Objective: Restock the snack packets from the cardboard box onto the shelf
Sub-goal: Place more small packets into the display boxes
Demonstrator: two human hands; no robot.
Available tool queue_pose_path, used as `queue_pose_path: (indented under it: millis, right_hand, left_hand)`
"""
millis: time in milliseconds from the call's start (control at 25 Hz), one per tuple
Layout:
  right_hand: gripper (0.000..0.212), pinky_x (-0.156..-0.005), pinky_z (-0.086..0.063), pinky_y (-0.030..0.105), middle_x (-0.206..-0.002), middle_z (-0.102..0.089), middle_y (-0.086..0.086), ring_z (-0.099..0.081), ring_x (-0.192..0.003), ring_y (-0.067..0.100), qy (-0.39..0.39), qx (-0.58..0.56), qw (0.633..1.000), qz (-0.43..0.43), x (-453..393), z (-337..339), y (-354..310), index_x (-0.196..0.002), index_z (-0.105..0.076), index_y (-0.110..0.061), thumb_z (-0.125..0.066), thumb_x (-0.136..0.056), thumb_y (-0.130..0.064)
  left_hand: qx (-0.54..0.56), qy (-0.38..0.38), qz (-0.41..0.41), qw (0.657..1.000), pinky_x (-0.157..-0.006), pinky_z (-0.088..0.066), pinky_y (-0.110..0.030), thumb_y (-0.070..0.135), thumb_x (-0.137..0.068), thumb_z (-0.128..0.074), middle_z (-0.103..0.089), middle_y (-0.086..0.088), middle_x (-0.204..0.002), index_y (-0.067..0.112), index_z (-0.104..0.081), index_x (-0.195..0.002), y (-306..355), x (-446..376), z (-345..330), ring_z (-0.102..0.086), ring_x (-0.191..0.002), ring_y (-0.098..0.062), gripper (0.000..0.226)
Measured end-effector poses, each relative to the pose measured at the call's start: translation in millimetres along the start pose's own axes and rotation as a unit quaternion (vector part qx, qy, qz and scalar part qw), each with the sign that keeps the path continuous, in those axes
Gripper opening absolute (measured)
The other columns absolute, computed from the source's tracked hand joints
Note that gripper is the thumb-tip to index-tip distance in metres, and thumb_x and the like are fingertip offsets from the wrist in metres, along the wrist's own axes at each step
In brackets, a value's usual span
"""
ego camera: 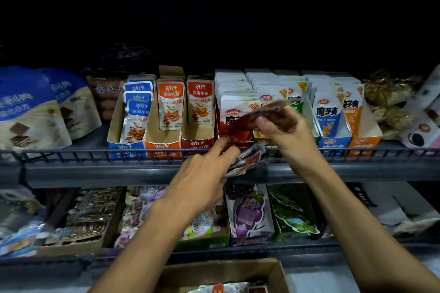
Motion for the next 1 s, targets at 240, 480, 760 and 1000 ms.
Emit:
queue_pose_path:
  millis: [240, 480, 760, 1000]
  right_hand:
    - [0.018, -0.084, -0.054, 0.027, -0.094, -0.069, -0.004, -0.066, -0.094, 0.013, -0.016, 0.042, 0.998, -0.053, 1, 1, 12, -0.097, -0.058, -0.024, -0.069, -0.084, -0.021]
    - [0.008, -0.074, -0.055, 0.019, -0.099, -0.069, -0.006, -0.068, -0.093, 0.006, 0.029, 0.045, 0.999, -0.009, 0, 12, -7, -0.100, -0.057, -0.023, -0.059, -0.092, -0.019]
    - [0.022, -0.079, -0.056, 0.027, -0.090, -0.073, -0.001, -0.069, -0.092, 0.017, -0.035, -0.009, 0.996, 0.076, 1, 10, -5, -0.087, -0.063, -0.004, -0.064, -0.077, 0.015]
    - [0.017, -0.075, -0.055, 0.024, -0.089, -0.073, 0.008, -0.070, -0.086, 0.018, -0.095, 0.009, 0.995, 0.034, 1, 9, 13, -0.080, -0.064, -0.001, -0.072, -0.069, 0.009]
  left_hand:
    - [0.005, -0.008, 0.004, 1.000, -0.079, -0.051, -0.048, 0.016, -0.090, -0.064, -0.013, 0.003, -0.161, 0.031, -0.030, -0.137, 0, -2, -2, -0.065, -0.096, -0.036, 0.060]
    - [0.015, -0.029, 0.005, 0.999, -0.080, -0.051, -0.046, 0.017, -0.090, -0.066, -0.003, 0.010, -0.163, 0.033, -0.029, -0.138, -3, 0, -4, -0.065, -0.093, -0.034, 0.062]
    - [0.013, -0.022, 0.009, 1.000, -0.087, -0.051, -0.046, 0.021, -0.092, -0.065, -0.006, 0.008, -0.163, 0.030, -0.029, -0.143, -4, 0, -2, -0.065, -0.101, -0.035, 0.064]
    - [0.012, -0.020, -0.001, 1.000, -0.082, -0.052, -0.043, 0.014, -0.089, -0.066, -0.004, 0.009, -0.164, 0.029, -0.034, -0.137, -3, 2, -1, -0.067, -0.095, -0.032, 0.059]
Point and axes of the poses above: each hand's wrist, its own x-axis away from the middle knuckle, its own z-axis out of the back of the hand, y = z × x, the point moved 6 cm from there along -x, towards the middle knuckle
